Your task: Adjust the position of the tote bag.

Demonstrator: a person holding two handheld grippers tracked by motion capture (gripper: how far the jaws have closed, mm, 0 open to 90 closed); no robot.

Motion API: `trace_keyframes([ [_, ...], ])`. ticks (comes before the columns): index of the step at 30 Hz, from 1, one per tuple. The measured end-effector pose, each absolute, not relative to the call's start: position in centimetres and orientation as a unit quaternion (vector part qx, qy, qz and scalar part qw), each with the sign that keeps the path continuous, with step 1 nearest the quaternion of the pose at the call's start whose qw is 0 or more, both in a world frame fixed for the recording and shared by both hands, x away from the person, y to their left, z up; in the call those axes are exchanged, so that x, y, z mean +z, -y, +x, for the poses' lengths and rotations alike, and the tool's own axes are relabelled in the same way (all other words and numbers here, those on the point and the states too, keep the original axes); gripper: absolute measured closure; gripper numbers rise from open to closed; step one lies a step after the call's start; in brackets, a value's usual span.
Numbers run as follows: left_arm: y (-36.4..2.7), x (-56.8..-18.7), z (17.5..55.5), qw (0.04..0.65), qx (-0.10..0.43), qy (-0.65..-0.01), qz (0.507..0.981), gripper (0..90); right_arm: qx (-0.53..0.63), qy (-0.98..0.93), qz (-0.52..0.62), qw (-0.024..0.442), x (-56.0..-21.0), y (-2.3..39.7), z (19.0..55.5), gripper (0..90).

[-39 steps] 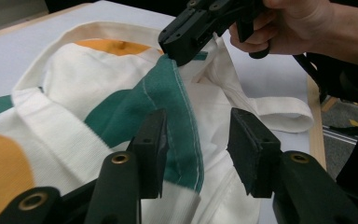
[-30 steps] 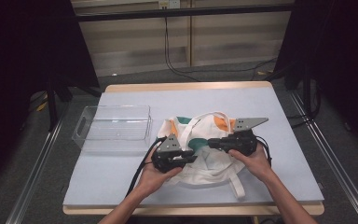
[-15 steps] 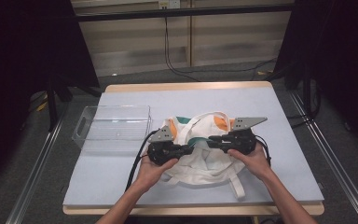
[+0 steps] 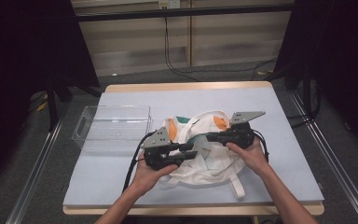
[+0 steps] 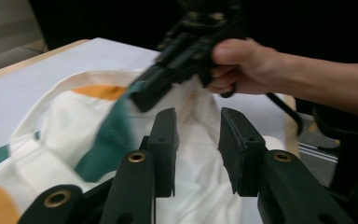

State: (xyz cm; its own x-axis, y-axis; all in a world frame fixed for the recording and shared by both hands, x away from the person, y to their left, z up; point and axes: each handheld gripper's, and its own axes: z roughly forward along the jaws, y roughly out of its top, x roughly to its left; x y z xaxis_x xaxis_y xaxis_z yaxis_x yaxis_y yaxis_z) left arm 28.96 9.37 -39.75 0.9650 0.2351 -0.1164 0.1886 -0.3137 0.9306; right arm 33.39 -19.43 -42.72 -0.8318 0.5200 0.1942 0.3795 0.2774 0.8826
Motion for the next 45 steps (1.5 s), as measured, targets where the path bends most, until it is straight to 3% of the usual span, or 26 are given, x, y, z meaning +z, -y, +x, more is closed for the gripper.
trace_keyframes([
  [17, -5.0, -44.8, 27.0, 0.475, -0.018, -0.082, 0.876, 63.0, 0.537, -0.787, 0.297, 0.064, -43.3, 19.5, 35.5, 87.3],
  [19, -4.6, -45.2, 26.9, 0.478, -0.019, -0.090, 0.873, 56.0, 0.537, -0.787, 0.298, 0.064, -43.3, 19.5, 35.6, 87.3],
  [27, -4.0, -46.5, 27.1, 0.459, -0.022, -0.086, 0.884, 47.2, 0.535, -0.787, 0.301, 0.062, -43.3, 19.5, 36.0, 87.2],
  [29, -3.9, -46.3, 27.1, 0.449, -0.028, -0.090, 0.889, 37.2, 0.537, -0.786, 0.302, 0.061, -43.3, 19.6, 36.3, 87.0],
  [30, -3.9, -46.3, 27.1, 0.448, -0.029, -0.090, 0.889, 36.7, 0.537, -0.785, 0.301, 0.061, -43.3, 19.6, 36.4, 87.0],
  [39, -3.1, -47.2, 26.8, 0.402, 0.029, -0.072, 0.912, 37.4, 0.534, -0.787, 0.303, 0.064, -43.1, 19.4, 36.8, 86.9],
  [45, -2.7, -48.0, 27.0, 0.391, 0.035, -0.079, 0.916, 50.9, 0.527, -0.789, 0.307, 0.069, -43.5, 19.1, 37.2, 86.9],
])
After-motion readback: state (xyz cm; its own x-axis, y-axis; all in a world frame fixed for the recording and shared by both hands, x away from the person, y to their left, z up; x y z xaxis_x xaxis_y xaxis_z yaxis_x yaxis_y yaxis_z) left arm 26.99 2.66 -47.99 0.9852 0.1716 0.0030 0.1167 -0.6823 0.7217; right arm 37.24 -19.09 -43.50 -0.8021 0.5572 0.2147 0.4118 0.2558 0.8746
